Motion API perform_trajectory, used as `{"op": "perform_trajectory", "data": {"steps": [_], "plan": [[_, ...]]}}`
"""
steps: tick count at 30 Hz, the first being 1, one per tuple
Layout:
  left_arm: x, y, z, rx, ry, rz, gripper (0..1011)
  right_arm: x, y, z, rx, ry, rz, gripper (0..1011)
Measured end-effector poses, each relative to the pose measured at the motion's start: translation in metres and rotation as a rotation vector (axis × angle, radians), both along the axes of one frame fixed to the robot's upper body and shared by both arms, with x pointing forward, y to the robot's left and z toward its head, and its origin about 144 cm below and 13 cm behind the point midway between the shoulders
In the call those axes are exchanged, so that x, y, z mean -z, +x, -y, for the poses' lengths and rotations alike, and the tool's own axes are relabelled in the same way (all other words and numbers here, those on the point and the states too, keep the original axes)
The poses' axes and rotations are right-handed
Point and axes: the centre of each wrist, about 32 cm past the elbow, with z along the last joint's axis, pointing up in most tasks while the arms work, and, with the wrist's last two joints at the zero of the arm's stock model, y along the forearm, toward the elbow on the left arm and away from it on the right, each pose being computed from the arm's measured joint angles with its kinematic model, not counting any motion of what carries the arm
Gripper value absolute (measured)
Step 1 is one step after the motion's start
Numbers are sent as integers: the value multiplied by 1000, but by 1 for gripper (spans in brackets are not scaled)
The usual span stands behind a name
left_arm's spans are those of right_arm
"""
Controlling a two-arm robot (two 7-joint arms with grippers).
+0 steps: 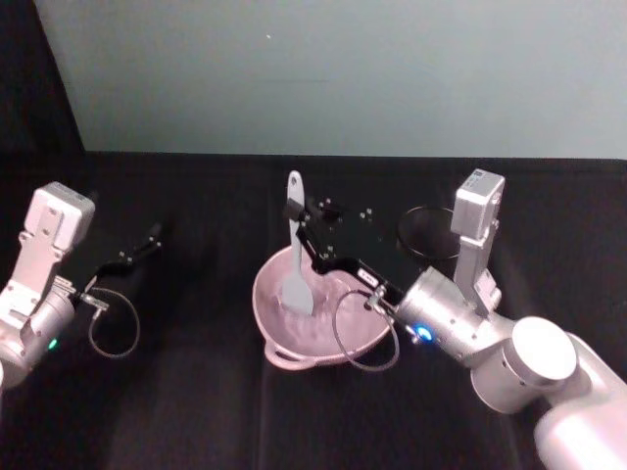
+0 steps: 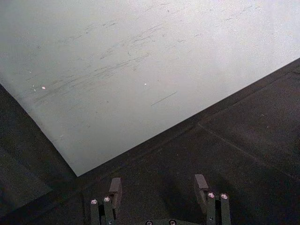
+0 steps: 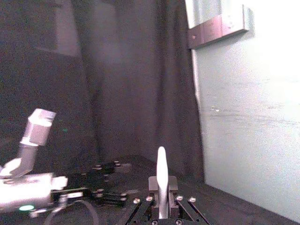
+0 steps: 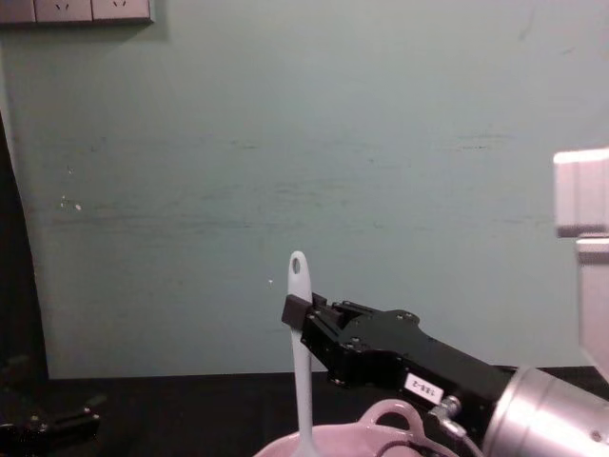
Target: Use the one hand to pick up the spoon and stir the clear water in the bowl.
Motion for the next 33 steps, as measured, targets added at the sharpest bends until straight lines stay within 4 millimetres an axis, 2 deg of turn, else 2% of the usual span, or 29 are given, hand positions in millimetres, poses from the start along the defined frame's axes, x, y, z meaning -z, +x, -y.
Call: {"op": "perform_trajectory", "data": {"steps": [7, 12, 19, 22, 28, 33], "plan": [[0, 0, 0, 0, 0, 0, 1011, 6, 19, 2, 117, 1, 34, 114], [0, 0, 0, 0, 0, 0, 1011, 5, 21, 12, 176, 2, 64, 114], [0, 0, 0, 0, 0, 0, 1011, 1, 13, 33, 191, -25, 77, 114], [0, 0, 0, 0, 0, 0, 1011, 0, 3, 42, 165, -43, 66, 114], [0, 0, 0, 0, 0, 0, 1011, -1, -10, 40, 112, -29, 42, 116], [0, 0, 0, 0, 0, 0, 1011, -1, -17, 27, 51, -6, 12, 114]]}}
